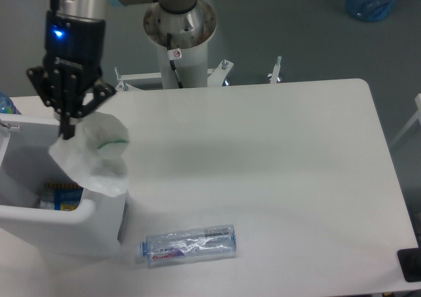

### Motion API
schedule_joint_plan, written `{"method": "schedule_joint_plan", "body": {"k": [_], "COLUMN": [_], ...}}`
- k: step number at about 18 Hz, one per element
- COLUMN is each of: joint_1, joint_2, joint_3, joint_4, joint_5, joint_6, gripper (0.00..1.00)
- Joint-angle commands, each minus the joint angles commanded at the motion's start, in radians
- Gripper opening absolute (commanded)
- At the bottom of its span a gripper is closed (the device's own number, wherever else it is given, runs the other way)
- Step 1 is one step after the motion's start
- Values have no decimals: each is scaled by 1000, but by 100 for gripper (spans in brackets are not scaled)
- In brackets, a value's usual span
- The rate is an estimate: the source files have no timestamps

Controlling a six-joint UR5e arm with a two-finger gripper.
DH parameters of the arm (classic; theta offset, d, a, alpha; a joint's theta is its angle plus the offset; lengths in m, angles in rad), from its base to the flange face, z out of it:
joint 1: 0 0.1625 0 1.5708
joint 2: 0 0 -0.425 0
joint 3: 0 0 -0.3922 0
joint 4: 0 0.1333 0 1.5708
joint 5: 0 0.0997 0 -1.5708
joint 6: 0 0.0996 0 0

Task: Place the trash in the trash can
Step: 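Carry the tissue up and over the white trash bin, then open the gripper to drop the tissue into the bin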

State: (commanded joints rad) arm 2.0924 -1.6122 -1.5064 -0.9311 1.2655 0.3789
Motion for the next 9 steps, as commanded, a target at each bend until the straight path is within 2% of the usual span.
{"method": "schedule_joint_plan", "body": {"k": [6,9], "joint_1": [-66,-87], "joint_2": [-3,-27], "joint_3": [-6,-14], "joint_4": [0,0], "joint_5": [0,0], "joint_6": [-2,-2], "gripper": [0,0]}}
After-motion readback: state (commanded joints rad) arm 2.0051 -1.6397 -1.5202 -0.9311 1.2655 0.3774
